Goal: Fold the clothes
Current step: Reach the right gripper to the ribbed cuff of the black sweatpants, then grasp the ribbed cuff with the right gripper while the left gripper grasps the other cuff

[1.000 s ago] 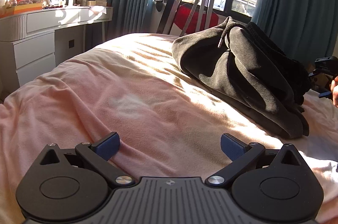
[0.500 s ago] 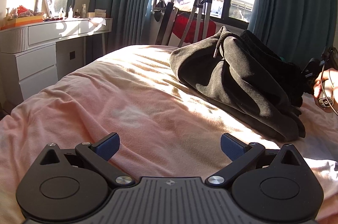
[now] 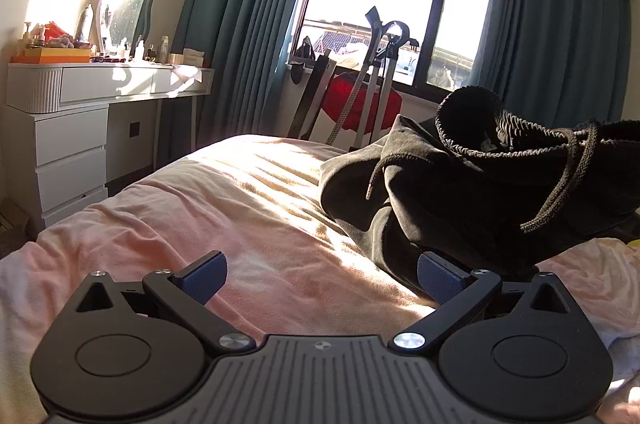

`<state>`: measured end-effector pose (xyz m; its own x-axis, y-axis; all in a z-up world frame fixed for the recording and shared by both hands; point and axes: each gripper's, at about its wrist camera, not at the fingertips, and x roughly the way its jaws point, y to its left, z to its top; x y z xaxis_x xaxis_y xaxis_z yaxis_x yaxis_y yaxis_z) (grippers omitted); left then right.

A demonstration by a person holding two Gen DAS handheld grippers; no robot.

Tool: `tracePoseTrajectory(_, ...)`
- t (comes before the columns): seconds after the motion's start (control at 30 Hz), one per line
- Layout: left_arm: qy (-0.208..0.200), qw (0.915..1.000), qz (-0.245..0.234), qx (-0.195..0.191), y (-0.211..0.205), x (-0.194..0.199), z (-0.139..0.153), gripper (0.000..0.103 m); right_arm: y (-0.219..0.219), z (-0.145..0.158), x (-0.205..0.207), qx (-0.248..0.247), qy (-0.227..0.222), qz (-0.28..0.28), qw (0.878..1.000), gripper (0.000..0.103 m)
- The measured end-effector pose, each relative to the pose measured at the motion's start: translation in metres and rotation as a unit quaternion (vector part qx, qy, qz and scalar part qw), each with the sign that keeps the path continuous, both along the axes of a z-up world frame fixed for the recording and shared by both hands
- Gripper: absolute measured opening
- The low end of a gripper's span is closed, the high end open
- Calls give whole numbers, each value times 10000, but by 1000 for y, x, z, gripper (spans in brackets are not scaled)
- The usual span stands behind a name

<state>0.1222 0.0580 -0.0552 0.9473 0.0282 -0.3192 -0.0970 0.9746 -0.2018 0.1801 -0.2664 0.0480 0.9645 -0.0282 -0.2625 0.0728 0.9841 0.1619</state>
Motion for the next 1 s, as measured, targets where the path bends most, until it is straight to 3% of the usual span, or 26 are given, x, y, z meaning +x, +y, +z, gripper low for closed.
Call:
tracePoseTrajectory(0.17,-321,9990,-230,-198,-1,-39,26,102,16,-4,-104,-57,-194,306,9993,13)
tracePoseTrajectory(0.33,-354,9974,-476,-420,-1,-82,42,102,23,-54,-168,255,271,478,9982,13)
tracePoseTrajectory(0.4,-373,9968,-530,-464,0,-98,47,102,21,-79,-178,590,624,523,9949,13)
tracePoseTrajectory(0.53,-336,9960,-598,-576,0,-119,53,102,35,-129,-183,628,1329,563,9875,13)
tracePoseTrajectory(0.63,-114,9955,-596,-731,0,-122,50,102,48,-146,-184,180,1447,550,9878,13)
tracePoseTrajectory(0.7,106,9934,-619,-961,2,-124,43,102,46,-148,-183,268,1450,526,9877,14)
tracePoseTrajectory(0.87,733,9769,-648,-1897,17,-128,19,100,35,-147,-183,691,1489,466,9853,14)
tracePoseTrajectory(0.93,993,9610,-649,-2497,27,-127,8,99,30,-148,-183,877,1522,460,9834,14)
tracePoseTrajectory(1.0,1237,9371,-590,-3210,40,-123,-10,98,26,-148,-182,1039,1552,453,9814,15)
